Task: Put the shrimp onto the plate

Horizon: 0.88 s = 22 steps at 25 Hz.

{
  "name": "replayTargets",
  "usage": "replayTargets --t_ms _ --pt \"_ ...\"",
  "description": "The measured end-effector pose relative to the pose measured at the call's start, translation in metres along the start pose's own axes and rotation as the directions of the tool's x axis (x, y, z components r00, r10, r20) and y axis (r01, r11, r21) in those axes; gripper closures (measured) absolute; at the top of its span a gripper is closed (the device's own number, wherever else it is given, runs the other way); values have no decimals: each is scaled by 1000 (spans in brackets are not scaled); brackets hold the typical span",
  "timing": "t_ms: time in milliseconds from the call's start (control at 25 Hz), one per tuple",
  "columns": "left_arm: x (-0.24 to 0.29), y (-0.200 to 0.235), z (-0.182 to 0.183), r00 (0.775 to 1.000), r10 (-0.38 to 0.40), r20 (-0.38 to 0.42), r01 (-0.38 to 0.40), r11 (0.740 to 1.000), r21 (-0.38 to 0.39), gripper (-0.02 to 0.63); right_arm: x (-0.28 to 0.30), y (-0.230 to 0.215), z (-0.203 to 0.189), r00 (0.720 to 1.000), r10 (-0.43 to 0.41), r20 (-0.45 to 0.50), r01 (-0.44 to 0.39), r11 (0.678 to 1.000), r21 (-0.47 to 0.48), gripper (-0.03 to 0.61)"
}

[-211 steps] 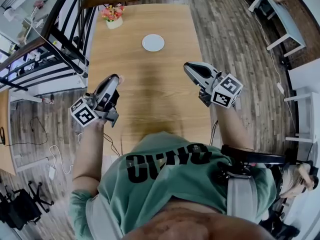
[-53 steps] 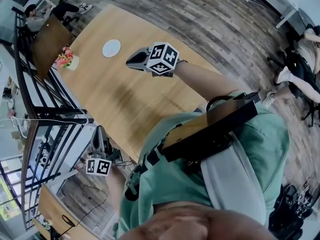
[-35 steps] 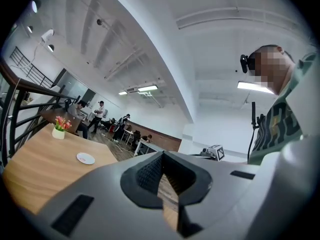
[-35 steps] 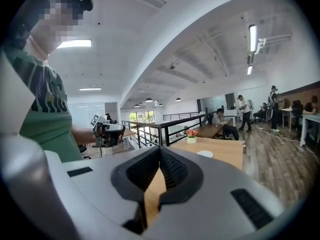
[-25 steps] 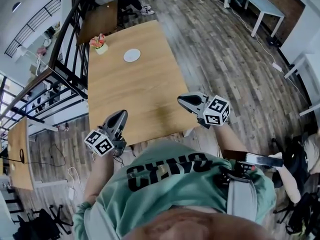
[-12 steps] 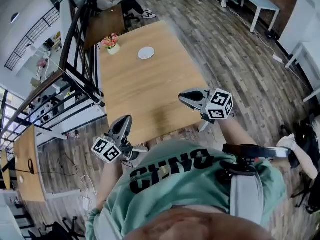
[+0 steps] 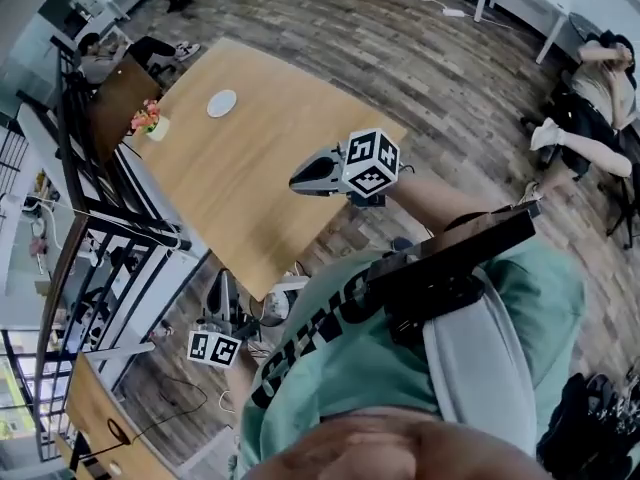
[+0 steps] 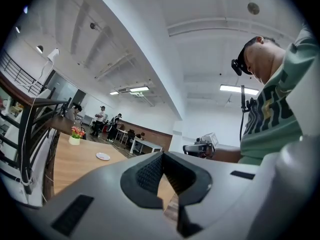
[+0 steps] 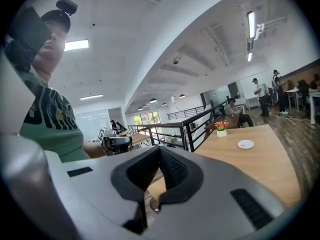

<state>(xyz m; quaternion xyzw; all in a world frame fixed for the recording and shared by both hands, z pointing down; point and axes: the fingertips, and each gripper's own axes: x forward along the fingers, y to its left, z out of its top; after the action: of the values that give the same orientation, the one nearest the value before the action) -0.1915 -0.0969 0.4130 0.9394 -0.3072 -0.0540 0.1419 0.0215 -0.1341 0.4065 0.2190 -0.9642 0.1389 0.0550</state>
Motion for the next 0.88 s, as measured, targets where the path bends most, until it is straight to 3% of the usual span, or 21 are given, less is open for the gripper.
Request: replayTargets --t_ms 320,480,880 --pt "16 -37 3 999 10 38 -12 999 41 607 -34 6 8 999 35 14 -34 998 -50 571" --pt "51 -65 -16 998 36 60 -36 999 7 607 -84 -11 -4 999 39 19 -37 997 -63 571" --pt "142 -130 -45 1000 -12 3 12 1000 -16 607 -170 -55 -27 1000 -5 16 6 998 -57 572"
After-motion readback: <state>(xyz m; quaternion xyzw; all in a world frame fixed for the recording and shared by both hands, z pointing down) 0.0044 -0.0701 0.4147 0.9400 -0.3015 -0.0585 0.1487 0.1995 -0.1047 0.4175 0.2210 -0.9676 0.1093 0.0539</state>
